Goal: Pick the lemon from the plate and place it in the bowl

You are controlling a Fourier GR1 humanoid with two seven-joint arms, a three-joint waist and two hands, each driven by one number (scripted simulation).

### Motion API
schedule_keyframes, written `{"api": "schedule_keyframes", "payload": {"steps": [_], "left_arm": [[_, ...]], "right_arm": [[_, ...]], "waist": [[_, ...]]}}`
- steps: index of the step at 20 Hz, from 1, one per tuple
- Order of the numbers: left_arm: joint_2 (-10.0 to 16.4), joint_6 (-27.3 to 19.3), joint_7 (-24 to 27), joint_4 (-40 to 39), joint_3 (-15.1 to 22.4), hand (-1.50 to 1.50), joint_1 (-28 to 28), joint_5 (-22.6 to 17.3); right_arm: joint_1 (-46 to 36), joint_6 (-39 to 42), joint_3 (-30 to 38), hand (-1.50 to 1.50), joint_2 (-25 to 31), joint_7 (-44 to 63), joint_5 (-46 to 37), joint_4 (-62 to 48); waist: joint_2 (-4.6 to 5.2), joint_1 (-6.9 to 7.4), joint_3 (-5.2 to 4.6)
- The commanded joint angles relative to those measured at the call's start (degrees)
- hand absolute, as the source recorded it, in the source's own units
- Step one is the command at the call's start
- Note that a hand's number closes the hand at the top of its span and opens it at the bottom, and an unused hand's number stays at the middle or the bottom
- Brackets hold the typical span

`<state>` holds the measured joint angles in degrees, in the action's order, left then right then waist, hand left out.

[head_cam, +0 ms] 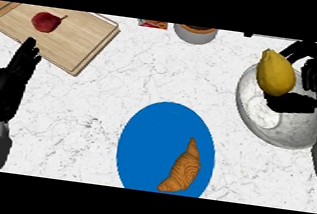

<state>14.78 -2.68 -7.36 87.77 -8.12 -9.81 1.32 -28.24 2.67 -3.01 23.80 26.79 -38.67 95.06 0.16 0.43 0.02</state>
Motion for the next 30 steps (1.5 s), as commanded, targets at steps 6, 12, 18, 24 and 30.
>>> {"api": "schedule_keyframes", "payload": {"steps": [6,12,18,24,30], "left_arm": [[-0.56,-0.22,-1.35,3.68,0.34,0.0,2.27,1.42],[-1.53,0.2,0.24,0.62,0.68,0.0,1.41,1.12],[-0.17,1.9,1.21,0.08,-1.01,0.0,0.6,-0.18],[-0.41,1.07,-0.71,0.5,-1.11,0.0,-0.98,-0.17],[-1.36,0.12,0.94,0.15,-0.25,0.0,1.25,1.54]], "right_arm": [[-6.47,-5.89,8.2,1.5,1.22,-19.52,1.8,-25.44],[-7.89,-1.44,6.78,1.5,1.01,-12.57,-1.89,-39.14],[-10.29,0.04,9.64,-1.5,2.53,-29.85,1.95,-52.13],[-12.25,0.93,23.99,-1.5,0.64,-35.49,18.32,-50.41],[-13.42,7.74,36.16,-1.5,5.44,-36.31,31.83,-52.4]], "waist": [[-0.01,0.37,0.0],[0.29,0.74,0.0],[0.25,0.68,0.03],[0.12,-0.12,0.17],[0.0,-0.27,0.05]]}}
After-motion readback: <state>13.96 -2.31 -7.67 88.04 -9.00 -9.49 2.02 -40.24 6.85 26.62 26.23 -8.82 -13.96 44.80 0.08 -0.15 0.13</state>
